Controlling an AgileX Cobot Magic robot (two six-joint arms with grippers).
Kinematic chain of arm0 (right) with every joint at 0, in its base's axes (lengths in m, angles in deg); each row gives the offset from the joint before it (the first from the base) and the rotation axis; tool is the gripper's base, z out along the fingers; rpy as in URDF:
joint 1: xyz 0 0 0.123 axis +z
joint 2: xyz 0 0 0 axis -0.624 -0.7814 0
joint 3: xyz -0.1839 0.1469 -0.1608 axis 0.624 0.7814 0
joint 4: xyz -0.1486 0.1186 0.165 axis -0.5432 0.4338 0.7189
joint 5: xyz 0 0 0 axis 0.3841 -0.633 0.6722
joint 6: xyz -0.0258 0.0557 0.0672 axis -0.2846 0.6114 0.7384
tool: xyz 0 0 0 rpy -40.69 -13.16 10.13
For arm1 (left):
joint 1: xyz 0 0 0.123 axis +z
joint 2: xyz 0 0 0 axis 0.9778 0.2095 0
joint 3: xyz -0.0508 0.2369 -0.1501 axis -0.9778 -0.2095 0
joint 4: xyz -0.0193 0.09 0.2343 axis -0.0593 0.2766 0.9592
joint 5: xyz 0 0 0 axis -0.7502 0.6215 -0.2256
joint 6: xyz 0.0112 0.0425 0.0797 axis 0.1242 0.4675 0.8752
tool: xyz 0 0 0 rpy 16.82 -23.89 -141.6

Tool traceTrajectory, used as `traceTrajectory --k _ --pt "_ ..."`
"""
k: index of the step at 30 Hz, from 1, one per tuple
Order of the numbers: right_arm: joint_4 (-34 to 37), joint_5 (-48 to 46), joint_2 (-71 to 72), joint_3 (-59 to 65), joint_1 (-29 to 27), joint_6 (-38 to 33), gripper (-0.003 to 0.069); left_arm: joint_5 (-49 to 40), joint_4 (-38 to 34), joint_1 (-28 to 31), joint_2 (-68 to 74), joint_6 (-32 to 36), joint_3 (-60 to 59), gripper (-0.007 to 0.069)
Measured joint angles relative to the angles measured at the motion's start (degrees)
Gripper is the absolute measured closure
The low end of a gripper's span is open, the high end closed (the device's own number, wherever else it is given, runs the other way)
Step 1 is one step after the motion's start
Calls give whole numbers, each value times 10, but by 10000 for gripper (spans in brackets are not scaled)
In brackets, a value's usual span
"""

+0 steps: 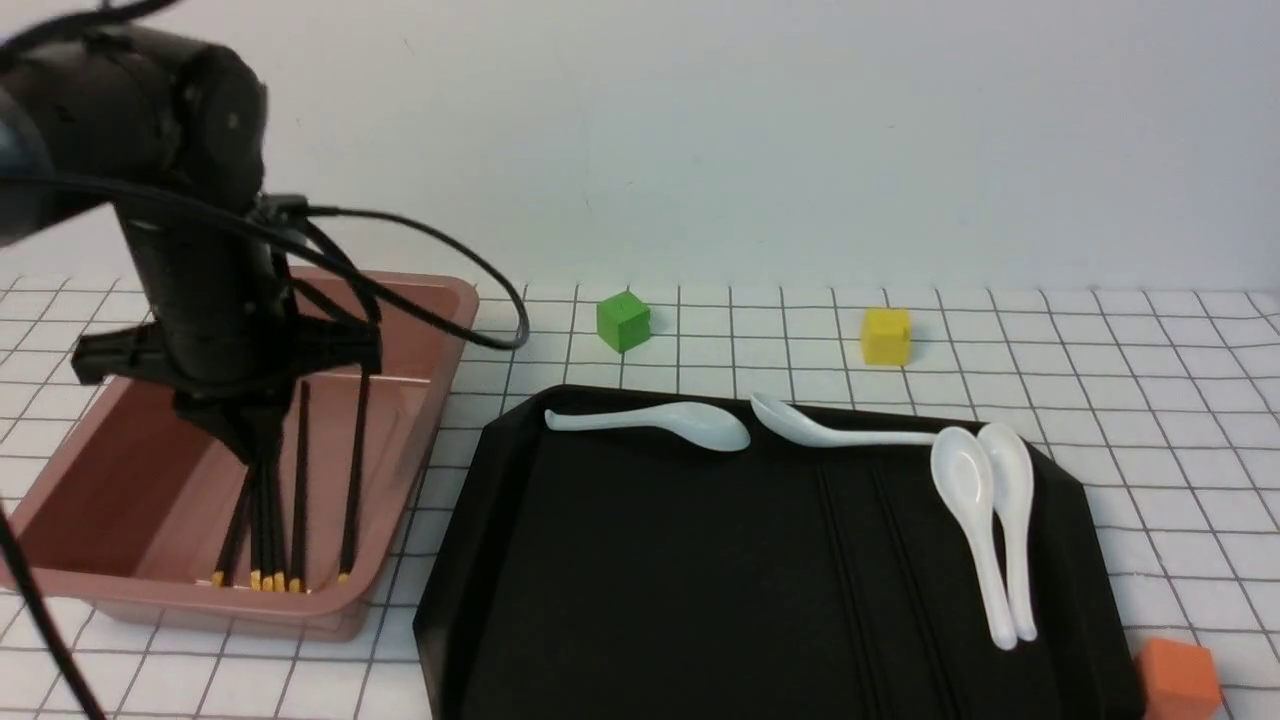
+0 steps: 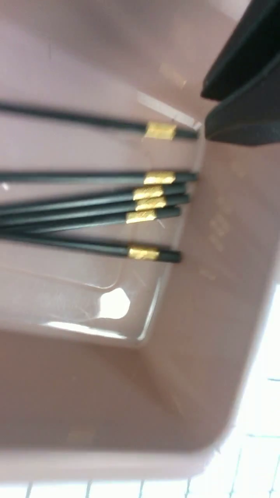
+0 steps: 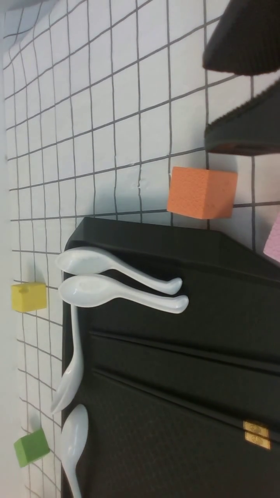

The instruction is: On white black tablecloth take chopsticks from black tray and put them in box.

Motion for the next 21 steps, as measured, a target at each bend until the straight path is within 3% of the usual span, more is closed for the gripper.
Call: traceTrajectory --k 2,13,21 --pt "0 0 0 0 0 0 419 -1 -3 0 -51 14 -5 637" --pt "0 0 0 0 0 0 419 24 -15 0 -364 33 -218 637" --pt "0 0 0 0 0 0 419 287 -76 0 -669 6 -531 637"
